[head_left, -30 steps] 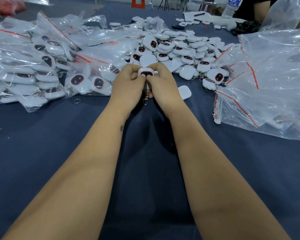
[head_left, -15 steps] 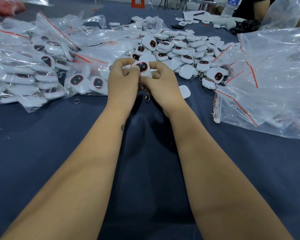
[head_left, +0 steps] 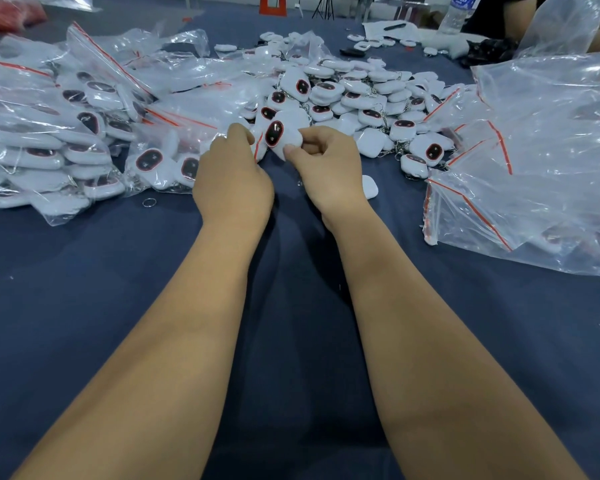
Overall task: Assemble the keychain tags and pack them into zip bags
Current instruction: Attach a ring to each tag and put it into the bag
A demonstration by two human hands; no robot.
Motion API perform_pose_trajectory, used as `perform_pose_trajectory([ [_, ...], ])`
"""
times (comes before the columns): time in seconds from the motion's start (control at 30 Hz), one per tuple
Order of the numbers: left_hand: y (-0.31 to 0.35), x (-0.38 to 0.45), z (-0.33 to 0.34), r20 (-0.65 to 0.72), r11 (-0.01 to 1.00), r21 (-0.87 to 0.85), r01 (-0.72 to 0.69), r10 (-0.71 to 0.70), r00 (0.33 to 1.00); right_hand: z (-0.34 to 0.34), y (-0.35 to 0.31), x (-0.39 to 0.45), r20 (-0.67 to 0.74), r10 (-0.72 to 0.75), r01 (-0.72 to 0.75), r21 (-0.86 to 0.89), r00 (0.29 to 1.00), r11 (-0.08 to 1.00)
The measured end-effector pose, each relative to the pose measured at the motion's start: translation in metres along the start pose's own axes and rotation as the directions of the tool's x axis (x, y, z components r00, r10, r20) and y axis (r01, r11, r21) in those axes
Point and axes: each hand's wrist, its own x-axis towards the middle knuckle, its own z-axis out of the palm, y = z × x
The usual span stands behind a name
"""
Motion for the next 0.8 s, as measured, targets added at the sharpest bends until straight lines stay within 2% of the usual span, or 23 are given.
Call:
perform_pose_trajectory([
  [0.03, 0.000, 0.000, -0.001, 0.001, 0.999, -0.033, 0.017, -0.017, 1.000, 0.001, -0.001, 0.000, -0.005, 0.013, -0.013, 0.036, 1.000, 0.999],
  [0.1, 0.002, -0.001, -0.003, -0.001, 0.988, -0.147, 0.054, -0.054, 0.999, 0.004, -0.005, -0.002, -0.002, 0.056, -0.054, 0.221, 0.998, 0.974],
  [0.2, 0.007, -0.002, -0.007, -0.011, 0.931, -0.356, 0.079, -0.089, 0.996, 0.007, -0.010, -0.003, 0.018, 0.087, -0.084, 0.509, 0.996, 0.857],
  [0.3, 0.011, -0.003, -0.009, 0.008, 0.855, -0.507, 0.105, -0.117, 0.993, 0.008, -0.014, -0.004, 0.035, 0.096, -0.096, 0.654, 0.995, 0.751],
  [0.4, 0.014, -0.004, -0.009, 0.054, 0.778, -0.615, 0.125, -0.118, 0.992, 0.009, -0.015, -0.006, 0.079, 0.119, -0.139, 0.724, 0.990, 0.675],
  [0.47, 0.016, -0.005, -0.008, 0.052, 0.738, -0.663, 0.124, -0.120, 0.991, 0.010, -0.015, -0.005, 0.085, 0.130, -0.151, 0.724, 0.988, 0.673],
  [0.53, 0.016, -0.005, -0.008, 0.028, 0.702, -0.703, 0.114, -0.133, 0.991, 0.010, -0.014, -0.004, 0.053, 0.145, -0.143, 0.670, 0.988, 0.729],
  [0.6, 0.016, -0.004, -0.009, -0.001, 0.653, -0.751, 0.098, -0.149, 0.989, 0.010, -0.011, -0.003, 0.007, 0.152, -0.130, 0.559, 0.988, 0.819],
  [0.7, 0.016, -0.003, -0.009, -0.015, 0.602, -0.794, 0.082, -0.155, 0.988, 0.010, -0.009, -0.004, 0.001, 0.137, -0.122, 0.454, 0.991, 0.883],
  [0.8, 0.016, -0.003, -0.009, -0.027, 0.592, -0.802, 0.073, -0.157, 0.987, 0.010, -0.009, -0.006, -0.015, 0.070, -0.066, 0.206, 0.997, 0.976],
])
